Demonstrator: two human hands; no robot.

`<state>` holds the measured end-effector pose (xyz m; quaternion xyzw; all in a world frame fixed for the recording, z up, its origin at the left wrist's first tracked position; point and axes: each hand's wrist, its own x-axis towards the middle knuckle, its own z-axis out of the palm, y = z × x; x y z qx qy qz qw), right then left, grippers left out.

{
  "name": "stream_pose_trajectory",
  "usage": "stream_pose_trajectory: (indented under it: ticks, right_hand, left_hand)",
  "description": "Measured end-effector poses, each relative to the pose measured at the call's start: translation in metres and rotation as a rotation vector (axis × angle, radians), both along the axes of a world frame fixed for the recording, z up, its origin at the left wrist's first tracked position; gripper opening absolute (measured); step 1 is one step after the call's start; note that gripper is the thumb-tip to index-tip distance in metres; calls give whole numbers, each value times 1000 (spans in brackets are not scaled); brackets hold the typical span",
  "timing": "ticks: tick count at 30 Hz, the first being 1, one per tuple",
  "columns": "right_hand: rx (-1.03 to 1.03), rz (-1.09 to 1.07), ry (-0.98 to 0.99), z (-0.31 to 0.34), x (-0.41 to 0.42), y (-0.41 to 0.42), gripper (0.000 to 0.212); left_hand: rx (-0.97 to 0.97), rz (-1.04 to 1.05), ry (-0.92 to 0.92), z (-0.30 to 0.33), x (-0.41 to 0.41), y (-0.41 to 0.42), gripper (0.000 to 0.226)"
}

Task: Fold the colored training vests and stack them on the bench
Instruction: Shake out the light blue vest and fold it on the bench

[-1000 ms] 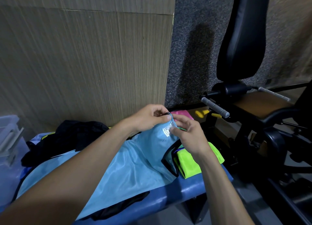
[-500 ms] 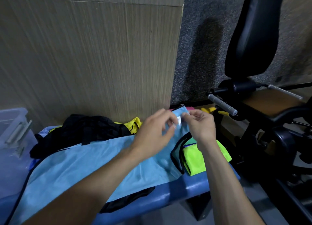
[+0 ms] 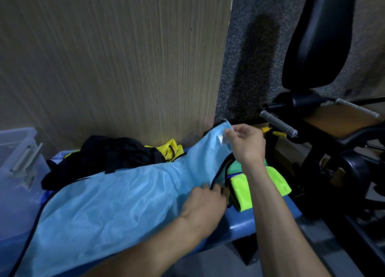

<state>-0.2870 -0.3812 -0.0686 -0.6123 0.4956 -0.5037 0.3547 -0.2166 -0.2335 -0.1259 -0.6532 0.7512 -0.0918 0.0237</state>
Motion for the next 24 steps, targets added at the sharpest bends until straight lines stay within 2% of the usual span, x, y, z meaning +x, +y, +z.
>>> stream_pose_trajectory:
  ticks: [4,9,11,14,16,20,24]
  right_hand:
    - [5,-19,13,2,0,0,13]
    - [30,-44,29,1,-4,0,12]
    - [20,-69,44,0,-9,0,10]
    - [-5,-98,61,0,-16,-1,10]
    - [-11,-106,78,-2,-19,-1,10]
    - [-15,-118,121,-4,-21,2,9]
    - [-10,-130,131,-3,-21,4,12]
  left_hand:
    - [47,-60,108,12,8,11,24]
    - [192,-315,408,25,29,23,17]
    - [133,-239,330,27,32,26,20]
    - [21,-29,114,25,23,31,30]
    - [40,79,31,25,15,34,30]
    - [78,146,-3,23,4,35,23]
    - [64,90,34,31,-2,34,20]
